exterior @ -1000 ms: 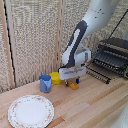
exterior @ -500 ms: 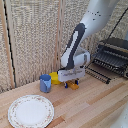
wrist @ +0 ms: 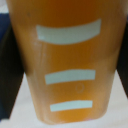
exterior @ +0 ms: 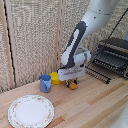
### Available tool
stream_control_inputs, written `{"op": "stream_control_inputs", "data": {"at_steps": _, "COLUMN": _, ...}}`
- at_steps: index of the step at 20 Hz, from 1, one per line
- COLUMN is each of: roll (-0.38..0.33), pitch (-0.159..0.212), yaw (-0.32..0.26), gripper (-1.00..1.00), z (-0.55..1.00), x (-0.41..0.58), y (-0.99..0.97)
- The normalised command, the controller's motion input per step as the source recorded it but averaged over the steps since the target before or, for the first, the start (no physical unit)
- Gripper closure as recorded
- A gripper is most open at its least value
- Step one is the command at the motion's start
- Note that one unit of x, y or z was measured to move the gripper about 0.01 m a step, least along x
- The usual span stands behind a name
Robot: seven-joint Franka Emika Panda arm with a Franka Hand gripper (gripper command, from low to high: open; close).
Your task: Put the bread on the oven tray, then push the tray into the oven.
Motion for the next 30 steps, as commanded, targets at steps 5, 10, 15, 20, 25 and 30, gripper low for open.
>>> {"op": "stream_control_inputs", "data": {"at_steps": 5, "roll": 0.016, "pitch": 0.040, "yaw": -0.216, "gripper": 1.00, "z": 0.83, "x": 0.287, "y": -0.02}}
{"op": "stream_control_inputs", "data": {"at_steps": 10, "roll": -0.014, "pitch": 0.003, "yaw": -0.303, "gripper": 1.00, "z": 0.63, "x": 0.203, "y": 0.00}}
{"op": "stream_control_inputs", "data": {"at_steps": 15, "roll": -0.035, "pitch": 0.016, "yaw": -0.337, "gripper": 1.00, "z": 0.59, "x": 0.195, "y": 0.00}}
{"op": "stream_control_inputs", "data": {"at_steps": 20, "roll": -0.008, "pitch": 0.024, "yaw": -0.373, "gripper": 1.00, "z": 0.54, "x": 0.101, "y": -0.04}}
{"op": "stream_control_inputs", "data": {"at_steps": 25, "roll": -0.001, "pitch": 0.030, "yaw": -0.344, "gripper": 1.00, "z": 0.55, "x": 0.145, "y": -0.13}}
{"op": "stream_control_inputs", "data": {"at_steps": 30, "roll": 0.000, "pitch": 0.031, "yaw": -0.258, "gripper": 1.00, "z": 0.59, "x": 0.257, "y": -0.32}}
